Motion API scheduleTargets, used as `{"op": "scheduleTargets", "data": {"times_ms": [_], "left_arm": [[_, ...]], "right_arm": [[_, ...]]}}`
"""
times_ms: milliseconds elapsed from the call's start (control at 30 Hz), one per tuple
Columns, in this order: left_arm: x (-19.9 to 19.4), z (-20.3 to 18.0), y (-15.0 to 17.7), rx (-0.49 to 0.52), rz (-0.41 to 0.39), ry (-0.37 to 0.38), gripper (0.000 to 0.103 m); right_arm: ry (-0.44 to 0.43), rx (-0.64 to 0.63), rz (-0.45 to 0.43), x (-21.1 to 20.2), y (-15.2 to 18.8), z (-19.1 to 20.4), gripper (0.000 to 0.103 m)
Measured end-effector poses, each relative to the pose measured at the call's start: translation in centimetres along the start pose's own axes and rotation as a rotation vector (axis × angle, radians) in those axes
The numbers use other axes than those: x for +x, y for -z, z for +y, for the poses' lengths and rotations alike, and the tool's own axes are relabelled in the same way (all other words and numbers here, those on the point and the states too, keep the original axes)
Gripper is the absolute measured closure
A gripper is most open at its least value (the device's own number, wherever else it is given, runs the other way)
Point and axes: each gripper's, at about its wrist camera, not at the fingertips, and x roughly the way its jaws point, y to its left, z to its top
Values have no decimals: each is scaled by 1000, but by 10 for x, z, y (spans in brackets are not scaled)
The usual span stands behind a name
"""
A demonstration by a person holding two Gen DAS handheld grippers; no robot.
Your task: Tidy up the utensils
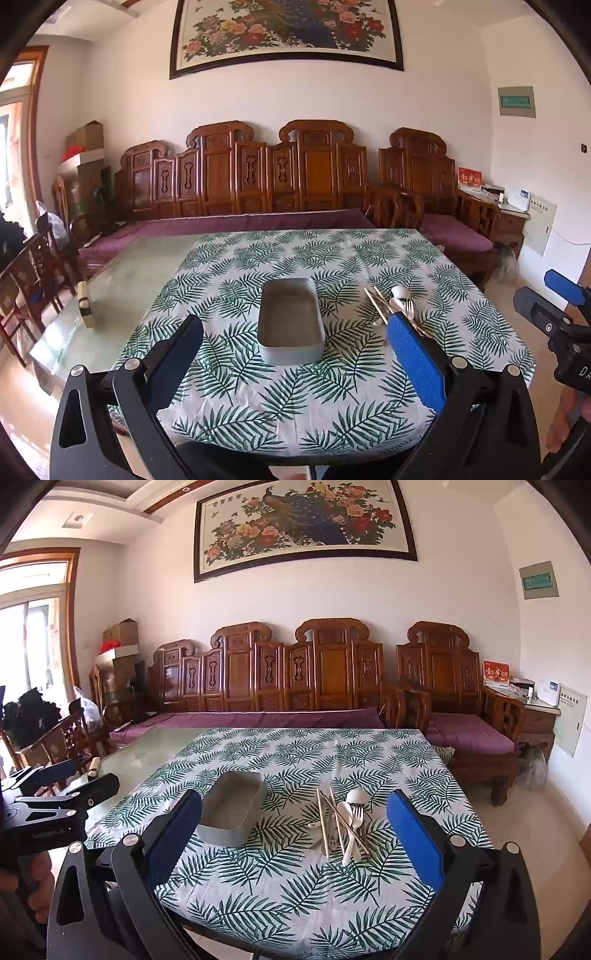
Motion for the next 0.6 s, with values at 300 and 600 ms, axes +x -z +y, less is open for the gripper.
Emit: {"op": "scheduleTargets", "data": {"times_ms": [300, 600], "left_arm": [[1, 0, 0, 3, 0, 2, 6], [-3, -2, -2, 6, -9, 2, 6]], "right_arm": [[2, -4, 8, 1, 0, 1, 3], [2, -2, 4, 0, 1, 2, 2]]}}
